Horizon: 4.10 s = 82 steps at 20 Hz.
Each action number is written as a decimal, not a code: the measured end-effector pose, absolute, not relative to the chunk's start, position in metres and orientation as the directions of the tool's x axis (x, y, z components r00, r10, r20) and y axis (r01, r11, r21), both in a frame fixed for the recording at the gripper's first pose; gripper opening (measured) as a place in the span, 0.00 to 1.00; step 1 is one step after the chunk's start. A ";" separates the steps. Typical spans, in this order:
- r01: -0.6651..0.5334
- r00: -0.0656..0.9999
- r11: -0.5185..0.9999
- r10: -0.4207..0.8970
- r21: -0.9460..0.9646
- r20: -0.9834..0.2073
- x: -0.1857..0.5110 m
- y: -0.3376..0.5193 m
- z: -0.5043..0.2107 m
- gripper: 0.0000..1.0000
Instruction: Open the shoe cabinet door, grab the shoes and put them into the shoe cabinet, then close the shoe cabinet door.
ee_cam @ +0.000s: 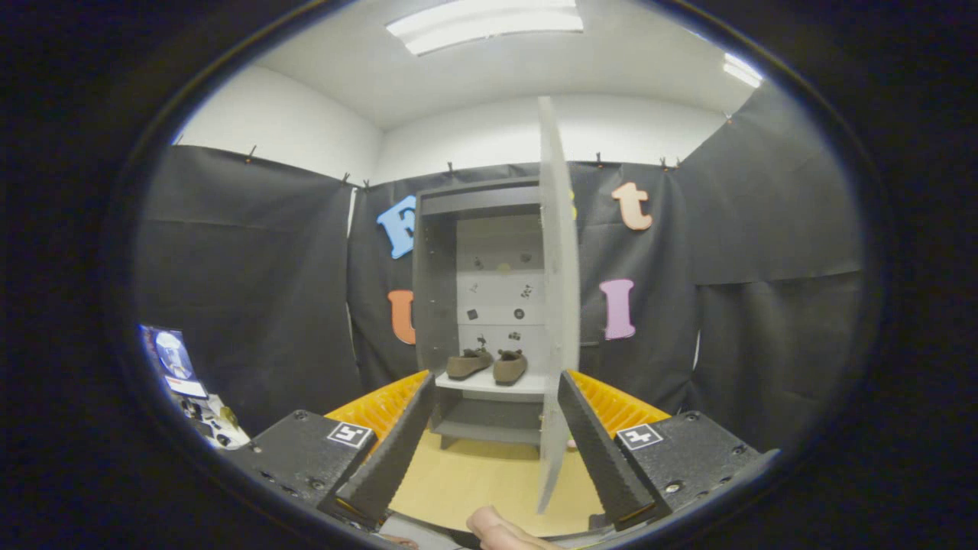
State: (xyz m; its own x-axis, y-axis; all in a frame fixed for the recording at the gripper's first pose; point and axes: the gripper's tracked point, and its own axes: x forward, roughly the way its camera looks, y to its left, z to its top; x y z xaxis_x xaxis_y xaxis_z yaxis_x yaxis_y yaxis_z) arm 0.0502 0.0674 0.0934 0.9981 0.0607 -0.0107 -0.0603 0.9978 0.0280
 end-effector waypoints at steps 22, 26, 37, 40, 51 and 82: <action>0.101 0.978 0.994 -0.094 0.029 -0.187 0.220 -0.213 0.012 1.00; -0.046 0.989 0.998 0.051 0.042 -0.138 0.231 -0.171 0.015 0.99; -0.178 0.976 0.979 0.163 -0.095 -0.145 0.216 -0.048 0.040 0.91; -0.215 0.965 0.973 0.198 -0.087 -0.171 0.213 -0.007 0.034 0.89; -0.157 0.978 0.979 0.135 -0.132 -0.159 0.230 0.091 0.032 0.88; 0.064 0.997 0.998 -0.064 -0.001 -0.032 0.196 0.187 0.013 0.98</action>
State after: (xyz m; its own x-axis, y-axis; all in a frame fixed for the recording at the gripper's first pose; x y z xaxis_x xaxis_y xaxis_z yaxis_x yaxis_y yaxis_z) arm 0.1961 0.1871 0.0130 0.9974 -0.0638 -0.0319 0.0638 0.9980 -0.0011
